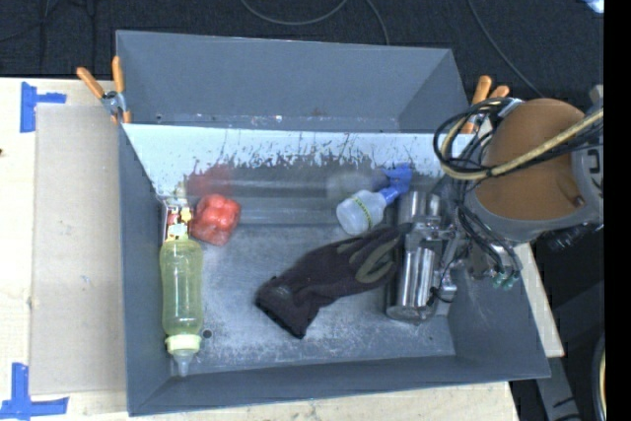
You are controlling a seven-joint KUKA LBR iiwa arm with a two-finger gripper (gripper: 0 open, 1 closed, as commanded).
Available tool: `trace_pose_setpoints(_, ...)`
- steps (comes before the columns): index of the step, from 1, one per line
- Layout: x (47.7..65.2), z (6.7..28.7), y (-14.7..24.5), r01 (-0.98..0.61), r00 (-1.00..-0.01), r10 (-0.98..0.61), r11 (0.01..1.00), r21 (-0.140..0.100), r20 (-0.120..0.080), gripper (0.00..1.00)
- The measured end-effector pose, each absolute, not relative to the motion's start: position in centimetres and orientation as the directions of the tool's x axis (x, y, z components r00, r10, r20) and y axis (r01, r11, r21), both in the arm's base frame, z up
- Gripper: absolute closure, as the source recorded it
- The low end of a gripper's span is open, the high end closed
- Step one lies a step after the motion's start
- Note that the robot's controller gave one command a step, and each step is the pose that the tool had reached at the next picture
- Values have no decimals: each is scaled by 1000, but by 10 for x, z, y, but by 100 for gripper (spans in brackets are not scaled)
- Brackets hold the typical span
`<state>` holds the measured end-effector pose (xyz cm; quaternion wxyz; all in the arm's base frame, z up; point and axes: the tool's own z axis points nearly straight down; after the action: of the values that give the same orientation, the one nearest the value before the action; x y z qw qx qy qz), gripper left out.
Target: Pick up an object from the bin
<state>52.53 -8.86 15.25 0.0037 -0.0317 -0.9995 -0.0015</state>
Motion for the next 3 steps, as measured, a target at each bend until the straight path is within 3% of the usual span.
trace_pose_setpoints(1, 528, 110, -69, -282, -959, -282, 959, -1, 0, 0)
trace_pose_setpoints(2, 548, 92, -58, -356, -934, -356, 934, 4, 7, 0)
trace_pose_setpoints(3, 557, 84, -56, -112, -994, -112, 994, 4, 16, 0)
